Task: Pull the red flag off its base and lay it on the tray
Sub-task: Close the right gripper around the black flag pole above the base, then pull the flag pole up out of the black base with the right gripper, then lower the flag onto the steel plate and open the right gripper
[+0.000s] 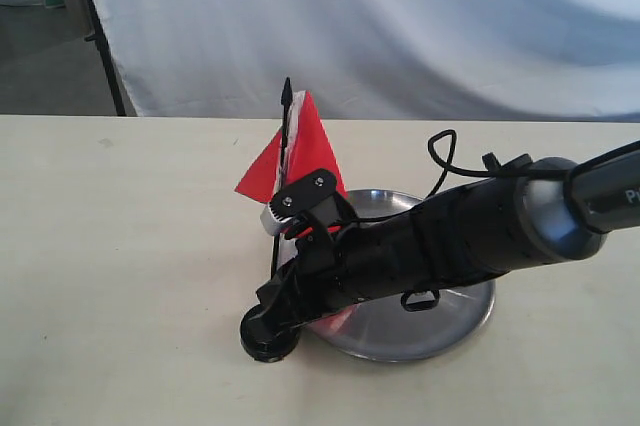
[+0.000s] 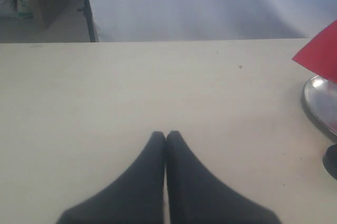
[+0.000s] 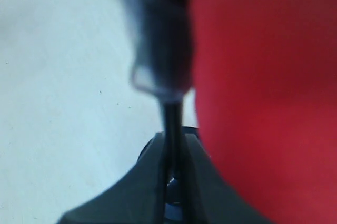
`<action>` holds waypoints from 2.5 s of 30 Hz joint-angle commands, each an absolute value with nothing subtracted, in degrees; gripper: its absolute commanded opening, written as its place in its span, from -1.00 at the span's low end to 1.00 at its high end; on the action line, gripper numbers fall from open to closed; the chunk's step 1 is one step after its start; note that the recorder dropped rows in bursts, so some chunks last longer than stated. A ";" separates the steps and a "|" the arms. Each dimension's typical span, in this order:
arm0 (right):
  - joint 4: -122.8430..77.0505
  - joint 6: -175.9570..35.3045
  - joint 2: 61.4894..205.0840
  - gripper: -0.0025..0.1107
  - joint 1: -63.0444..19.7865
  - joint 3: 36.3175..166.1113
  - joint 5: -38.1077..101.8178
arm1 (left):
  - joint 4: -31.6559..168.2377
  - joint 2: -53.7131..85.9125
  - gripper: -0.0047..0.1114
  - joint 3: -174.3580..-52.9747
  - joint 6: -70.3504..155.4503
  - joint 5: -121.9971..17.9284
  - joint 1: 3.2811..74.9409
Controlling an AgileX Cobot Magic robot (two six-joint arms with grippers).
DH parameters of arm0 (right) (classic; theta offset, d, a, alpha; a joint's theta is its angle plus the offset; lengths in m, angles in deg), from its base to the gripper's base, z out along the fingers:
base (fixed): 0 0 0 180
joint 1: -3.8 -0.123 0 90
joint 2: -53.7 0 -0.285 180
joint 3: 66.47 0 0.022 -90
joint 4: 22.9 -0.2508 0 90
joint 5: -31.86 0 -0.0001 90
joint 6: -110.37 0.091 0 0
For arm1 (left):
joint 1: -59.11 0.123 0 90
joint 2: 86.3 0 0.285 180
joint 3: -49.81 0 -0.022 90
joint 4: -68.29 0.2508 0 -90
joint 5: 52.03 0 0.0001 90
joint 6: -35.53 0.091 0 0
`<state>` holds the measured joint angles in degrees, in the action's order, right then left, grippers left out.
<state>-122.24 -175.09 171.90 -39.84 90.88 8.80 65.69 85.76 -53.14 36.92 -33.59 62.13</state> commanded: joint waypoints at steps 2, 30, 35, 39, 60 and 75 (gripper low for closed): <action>-122.84 -176.58 171.55 -0.96 -39.65 90.86 6.00 | 65.13 85.91 -0.92 -52.97 37.08 -33.63 62.25; -122.84 -171.57 166.92 -0.96 -39.67 90.86 13.19 | 65.13 85.91 -0.92 -52.97 37.08 -33.63 62.25; -122.84 -167.00 166.53 -0.96 -39.57 90.86 17.48 | 65.13 85.91 -0.92 -52.97 37.08 -33.63 62.25; -122.84 -161.87 165.00 -0.96 -39.57 90.86 22.84 | 65.13 85.91 -0.92 -52.97 37.08 -33.63 62.25; -120.05 -148.73 161.06 -0.96 -28.04 84.38 11.78 | 65.13 85.91 -0.92 -52.97 37.08 -33.63 62.25; -97.77 -126.41 164.45 -0.96 -24.93 83.55 9.53 | 65.13 85.91 -0.92 -52.97 37.08 -33.63 62.25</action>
